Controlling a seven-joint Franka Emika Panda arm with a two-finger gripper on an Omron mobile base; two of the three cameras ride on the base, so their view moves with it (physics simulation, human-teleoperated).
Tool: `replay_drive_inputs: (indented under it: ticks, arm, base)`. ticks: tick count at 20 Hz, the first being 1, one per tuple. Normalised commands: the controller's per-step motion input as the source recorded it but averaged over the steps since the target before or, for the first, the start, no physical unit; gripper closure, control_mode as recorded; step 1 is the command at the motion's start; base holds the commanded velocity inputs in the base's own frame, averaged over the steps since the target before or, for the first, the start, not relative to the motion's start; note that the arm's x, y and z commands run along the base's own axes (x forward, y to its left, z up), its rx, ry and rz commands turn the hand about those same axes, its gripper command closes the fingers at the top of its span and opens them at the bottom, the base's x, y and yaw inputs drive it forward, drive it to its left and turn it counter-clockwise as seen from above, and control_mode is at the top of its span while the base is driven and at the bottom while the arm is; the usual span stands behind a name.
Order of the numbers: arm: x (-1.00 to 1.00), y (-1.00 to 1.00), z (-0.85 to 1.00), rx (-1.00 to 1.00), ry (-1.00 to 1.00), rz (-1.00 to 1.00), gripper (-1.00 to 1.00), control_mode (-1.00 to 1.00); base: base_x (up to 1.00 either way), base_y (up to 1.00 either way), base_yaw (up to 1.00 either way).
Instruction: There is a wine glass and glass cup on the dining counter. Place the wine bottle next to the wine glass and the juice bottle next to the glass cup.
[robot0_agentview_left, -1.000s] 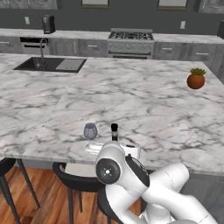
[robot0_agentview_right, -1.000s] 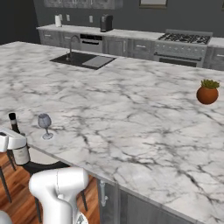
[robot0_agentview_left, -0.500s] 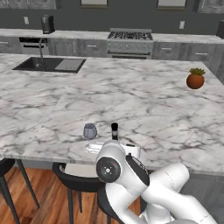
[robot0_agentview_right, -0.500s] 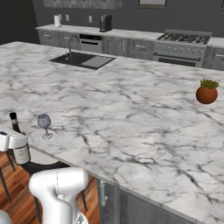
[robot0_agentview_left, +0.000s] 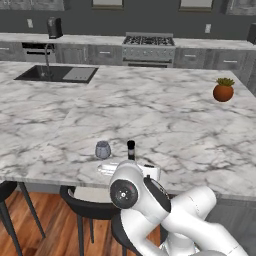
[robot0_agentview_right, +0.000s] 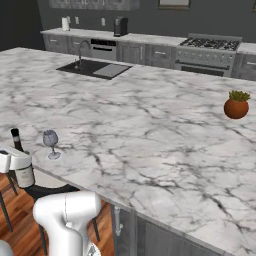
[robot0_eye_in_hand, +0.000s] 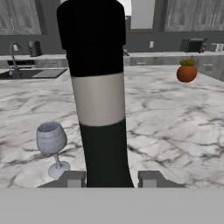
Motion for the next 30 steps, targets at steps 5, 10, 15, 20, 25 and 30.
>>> replay_drive_inputs:
  ticks: [5,10,15,20,25,30]
  arm:
    - [0.00,0.00,0.00,0.00,0.00,0.00,1.00,1.00]
    - [0.22,-0.05,0.01,0.00,-0.08,0.00,1.00,-1.00]
    - [0.31,-0.11,0.14,0.01,-0.07,0.02,1.00,-1.00]
    - [0.36,-0.22,0.18,0.04,-0.01,0.16,1.00,-1.00]
    - [0.39,-0.29,0.13,0.07,0.08,0.20,1.00,-1.00]
    - [0.32,-0.21,0.03,0.04,0.20,0.23,1.00,-1.00]
  base:
    - [0.09,0.00,0.00]
    - [0.00,0.00,0.00]
    - [0.00,0.00,0.00]
    - [0.00,0.00,0.00]
    - [0.00,0.00,0.00]
    - [0.00,0.00,0.00]
